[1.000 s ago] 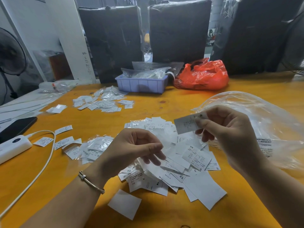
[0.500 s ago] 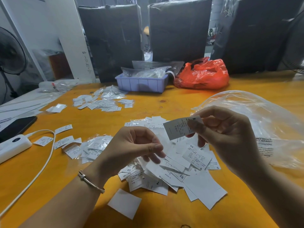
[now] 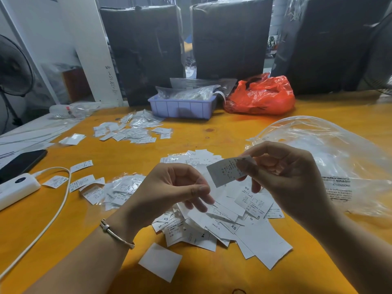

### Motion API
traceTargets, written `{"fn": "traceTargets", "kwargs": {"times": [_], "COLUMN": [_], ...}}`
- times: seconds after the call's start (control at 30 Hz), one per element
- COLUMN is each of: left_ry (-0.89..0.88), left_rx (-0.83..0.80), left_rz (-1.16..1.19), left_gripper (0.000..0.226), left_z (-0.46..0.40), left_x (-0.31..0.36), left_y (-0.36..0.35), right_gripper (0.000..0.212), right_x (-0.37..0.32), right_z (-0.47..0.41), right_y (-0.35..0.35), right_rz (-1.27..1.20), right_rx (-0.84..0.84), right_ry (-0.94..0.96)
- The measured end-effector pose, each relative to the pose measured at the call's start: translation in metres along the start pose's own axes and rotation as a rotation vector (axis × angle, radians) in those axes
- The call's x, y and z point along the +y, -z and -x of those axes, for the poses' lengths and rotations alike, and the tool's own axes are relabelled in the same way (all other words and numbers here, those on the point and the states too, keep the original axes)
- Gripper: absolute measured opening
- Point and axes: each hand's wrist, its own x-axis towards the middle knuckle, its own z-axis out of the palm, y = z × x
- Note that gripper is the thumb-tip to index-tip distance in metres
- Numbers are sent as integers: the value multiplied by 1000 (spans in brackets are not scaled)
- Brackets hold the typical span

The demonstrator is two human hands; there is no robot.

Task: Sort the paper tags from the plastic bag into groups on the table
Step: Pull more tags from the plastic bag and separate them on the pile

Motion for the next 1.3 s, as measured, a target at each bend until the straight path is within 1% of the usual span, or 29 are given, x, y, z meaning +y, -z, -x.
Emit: {"fn": "traceTargets", "kwargs": {"times": [0.07,0.17,0.47,0.63,0.7,0.97,1.17,1.3], "left_ry": [-3,-4,-6,-6,-7,-10,-13,-10], "left_rx": [-7,-8,-10,-10,-11,2,6,9], "left_rz": [-1,-6,0,-9,-10,5,7,9], "left_gripper": [9,9,9,8,8,8,7,11], "left_z": [0,-1,-1,-2,-2,0,0,0], "left_x": [0,-1,-2,-2,-2,-1,-1,-1], "left_y": [0,0,0,0,0,1,1,1], "right_gripper": [13,14,15,14,12,18,16,14], "right_x": [0,-1,-3,-5,-6,-6,-6,-7], "right_z": [-1,-1,1,-1,-1,1,2,1], "right_y": [2,3,-3,1,3,0,-2,-1], "right_rz": [-6,-34,-65,-125,-134,-76,-31,5], "right_rx": [52,73,-17,67,72,18,-31,26], "right_ry": [1,-8,-47,-27,-26,-38,-31,-7]}}
